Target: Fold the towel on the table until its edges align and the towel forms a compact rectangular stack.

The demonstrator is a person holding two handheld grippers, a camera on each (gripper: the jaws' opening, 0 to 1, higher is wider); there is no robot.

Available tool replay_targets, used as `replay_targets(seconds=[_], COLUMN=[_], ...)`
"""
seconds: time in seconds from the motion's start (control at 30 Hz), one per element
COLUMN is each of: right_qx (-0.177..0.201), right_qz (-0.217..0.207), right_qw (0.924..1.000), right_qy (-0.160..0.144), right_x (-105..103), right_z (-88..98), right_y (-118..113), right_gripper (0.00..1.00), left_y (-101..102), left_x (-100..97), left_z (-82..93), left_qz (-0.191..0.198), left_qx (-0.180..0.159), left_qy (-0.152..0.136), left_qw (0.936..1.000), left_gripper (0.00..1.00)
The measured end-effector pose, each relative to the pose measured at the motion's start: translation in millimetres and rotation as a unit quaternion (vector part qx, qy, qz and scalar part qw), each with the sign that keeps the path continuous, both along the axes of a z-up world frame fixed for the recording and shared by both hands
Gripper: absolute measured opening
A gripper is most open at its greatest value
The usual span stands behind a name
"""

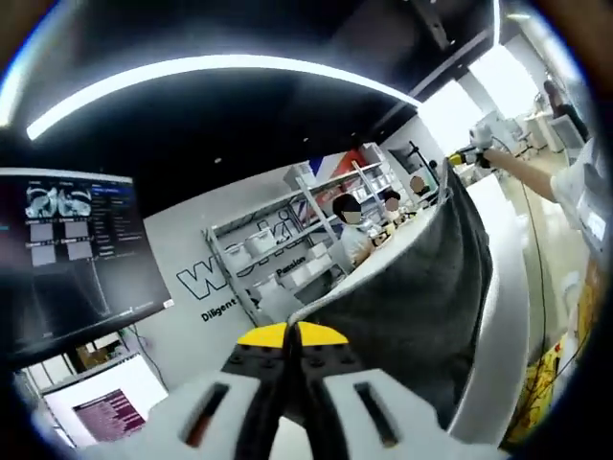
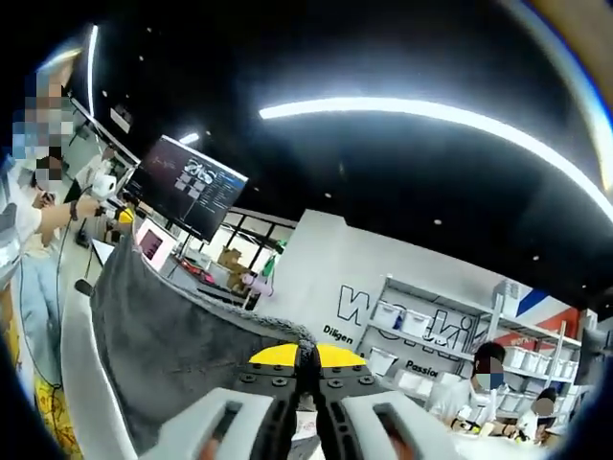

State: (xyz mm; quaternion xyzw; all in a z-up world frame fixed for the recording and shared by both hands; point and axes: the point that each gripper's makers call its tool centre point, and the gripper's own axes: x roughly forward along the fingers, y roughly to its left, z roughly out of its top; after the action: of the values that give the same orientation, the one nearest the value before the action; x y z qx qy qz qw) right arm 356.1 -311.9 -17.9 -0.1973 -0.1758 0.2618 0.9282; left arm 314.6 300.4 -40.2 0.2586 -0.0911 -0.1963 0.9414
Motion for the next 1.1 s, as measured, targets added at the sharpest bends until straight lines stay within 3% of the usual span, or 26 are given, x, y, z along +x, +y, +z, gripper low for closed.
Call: replay_targets(seconds=[0.3, 0.57, 0.7, 0.8, 0.9, 0.97, 1.0, 1.1], right_qx=[-0.027, -0.04, -0.044, -0.046, -0.051, -0.056, -0.06, -0.067], right_qz=[0.008, 0.007, -0.004, -0.005, -0.007, -0.016, -0.015, -0.02], right_qw=[0.9996, 0.9989, 0.9989, 0.9987, 0.9963, 0.9937, 0.9909, 0.9856], right_qy=[-0.01, -0.023, -0.011, 0.022, 0.069, 0.096, 0.12, 0.154], right_x=[-31, -51, -39, -17, 15, 41, 57, 89], right_z=[3.5, 16.7, 9.4, -14.0, -51.3, -78.8, -99.9, -137.5], right_y=[0, 1, -7, -13, -16, -18, -17, -15], right_gripper=[0.04, 0.04, 0.04, 0.04, 0.04, 0.04, 0.04, 0.04], left_y=[-2, -8, -1, 2, 0, -5, -5, -4], left_x=[-37.0, -50.6, -27.7, 1.7, 31.5, 58.3, 70.9, 110.7], left_z=[0.9, 14.4, 6.7, -18.4, -47.5, -78.5, -91.4, -128.9], left_qz=[-0.008, -0.017, -0.008, -0.005, -0.008, -0.014, -0.013, -0.004], left_qx=[0.014, 0.029, 0.026, 0.021, 0.018, 0.009, 0.011, 0.013], left_qy=[-0.005, -0.014, 0.006, 0.043, 0.077, 0.114, 0.127, 0.159], left_qw=[0.9999, 0.9993, 0.9996, 0.9988, 0.9968, 0.9933, 0.9918, 0.9871], left_gripper=[0.03, 0.03, 0.03, 0.03, 0.03, 0.03, 0.03, 0.03])
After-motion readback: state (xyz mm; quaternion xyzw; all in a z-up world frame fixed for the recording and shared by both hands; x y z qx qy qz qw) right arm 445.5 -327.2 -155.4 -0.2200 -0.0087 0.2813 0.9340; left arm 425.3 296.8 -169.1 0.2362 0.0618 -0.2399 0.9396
